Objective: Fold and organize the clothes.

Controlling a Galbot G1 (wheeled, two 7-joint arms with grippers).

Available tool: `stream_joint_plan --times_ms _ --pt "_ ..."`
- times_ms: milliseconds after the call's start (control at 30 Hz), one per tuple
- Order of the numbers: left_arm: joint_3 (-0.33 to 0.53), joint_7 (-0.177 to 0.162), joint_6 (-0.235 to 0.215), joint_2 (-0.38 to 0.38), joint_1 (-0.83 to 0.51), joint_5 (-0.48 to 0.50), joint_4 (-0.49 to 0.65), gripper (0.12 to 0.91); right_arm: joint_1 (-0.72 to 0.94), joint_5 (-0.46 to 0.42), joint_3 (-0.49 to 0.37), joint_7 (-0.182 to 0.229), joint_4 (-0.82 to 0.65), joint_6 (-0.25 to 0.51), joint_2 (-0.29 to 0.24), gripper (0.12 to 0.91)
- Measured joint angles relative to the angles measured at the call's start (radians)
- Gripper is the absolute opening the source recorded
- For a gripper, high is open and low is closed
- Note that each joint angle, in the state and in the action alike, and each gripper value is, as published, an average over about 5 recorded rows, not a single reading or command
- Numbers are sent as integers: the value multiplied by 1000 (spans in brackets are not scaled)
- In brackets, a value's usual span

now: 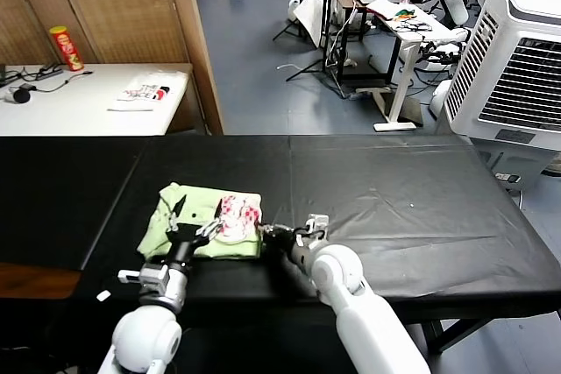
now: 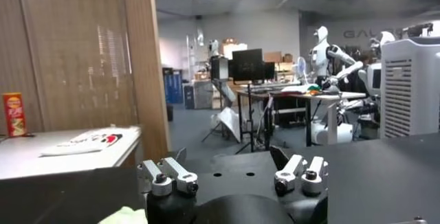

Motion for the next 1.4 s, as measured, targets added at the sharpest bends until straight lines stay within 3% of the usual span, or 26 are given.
stream_joint_plan --times_ms 167,367,533,700,767,867,1133,1233,1400 --pt "-15 0 -2 0 9 -6 4 798 -24 16 26 21 39 -24 -39 123" --pt "-25 -8 10 9 18 -40 15 798 -94 48 95 22 156 -44 -152 123" --pt "-20 -17 20 22 20 -59 19 798 -155 14 151 -31 233 -48 -236 123" --pt "-12 -17 20 30 33 -69 19 798 -202 -122 177 -135 262 -2 -297 131" --pt "-10 -16 18 31 38 -80 20 798 -220 -192 185 -174 274 30 -320 175" --pt "-9 -17 6 31 44 -99 27 798 -252 -265 201 -201 298 71 -355 316" --pt "2 -49 18 41 80 -136 1 798 -377 -385 259 -149 377 219 -384 733" --pt "-6 -52 18 57 109 -134 -30 798 -457 -430 286 -124 410 307 -376 786" --pt "-35 -52 7 85 183 -120 -86 798 -618 -532 328 -84 462 480 -355 798"
